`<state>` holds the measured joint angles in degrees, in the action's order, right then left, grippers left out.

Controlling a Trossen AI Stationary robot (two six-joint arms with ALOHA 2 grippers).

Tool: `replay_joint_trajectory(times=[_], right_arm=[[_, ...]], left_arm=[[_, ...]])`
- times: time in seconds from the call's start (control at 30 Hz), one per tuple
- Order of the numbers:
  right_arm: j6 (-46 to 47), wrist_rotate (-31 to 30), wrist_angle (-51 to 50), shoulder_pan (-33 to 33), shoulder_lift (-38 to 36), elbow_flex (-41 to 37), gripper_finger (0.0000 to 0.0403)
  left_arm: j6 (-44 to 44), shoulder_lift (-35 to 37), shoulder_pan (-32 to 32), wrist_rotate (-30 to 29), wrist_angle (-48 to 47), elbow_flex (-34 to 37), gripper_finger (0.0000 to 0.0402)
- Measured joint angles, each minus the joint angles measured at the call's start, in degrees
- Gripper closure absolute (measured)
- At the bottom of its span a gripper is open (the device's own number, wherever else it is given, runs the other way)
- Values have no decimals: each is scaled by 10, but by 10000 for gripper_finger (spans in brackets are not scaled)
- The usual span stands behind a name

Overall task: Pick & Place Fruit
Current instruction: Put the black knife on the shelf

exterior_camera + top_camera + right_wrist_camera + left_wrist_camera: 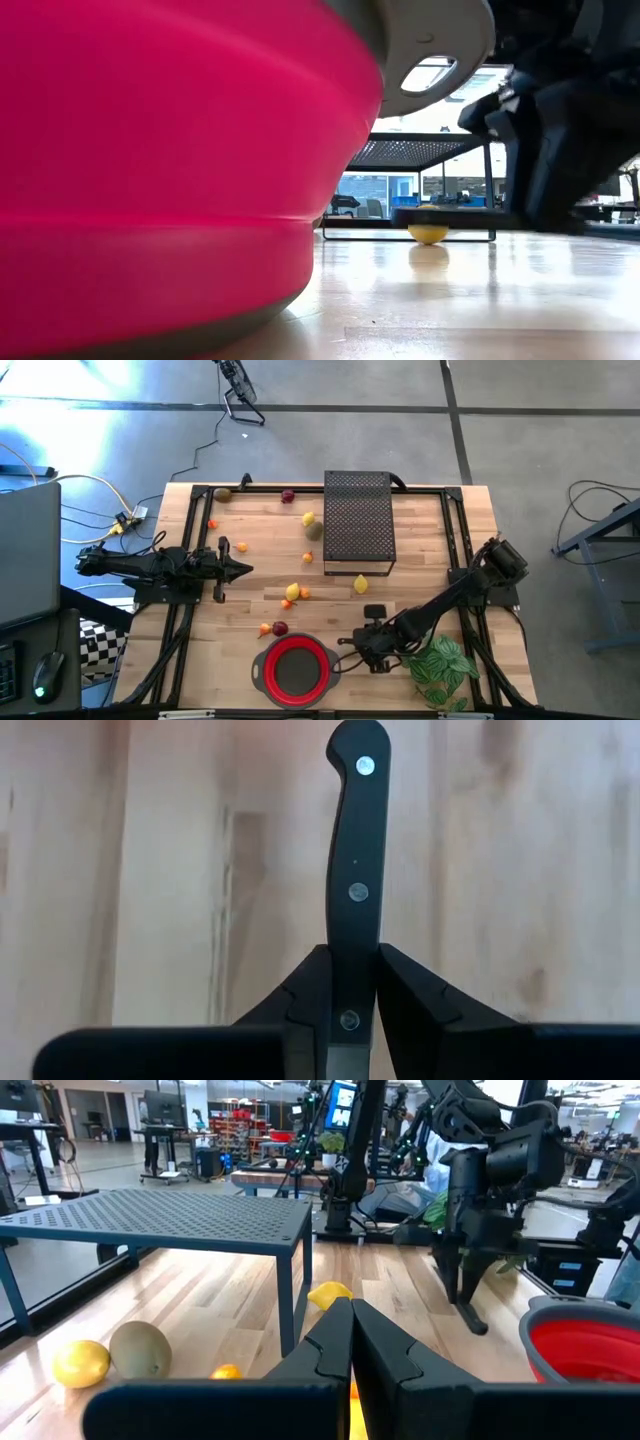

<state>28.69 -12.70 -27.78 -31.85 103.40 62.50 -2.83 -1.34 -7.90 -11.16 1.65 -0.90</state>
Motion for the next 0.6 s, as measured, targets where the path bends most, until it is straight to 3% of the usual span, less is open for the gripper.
replay_joint_trajectory(times=[0.33,0.6], right_arm=[[1,-30,-22,15,-55,1,342],[2,-94,-56,17,-126,2,343]], left_arm=[[0,0,0,0,0,0,402],[0,0,0,0,0,0,402]])
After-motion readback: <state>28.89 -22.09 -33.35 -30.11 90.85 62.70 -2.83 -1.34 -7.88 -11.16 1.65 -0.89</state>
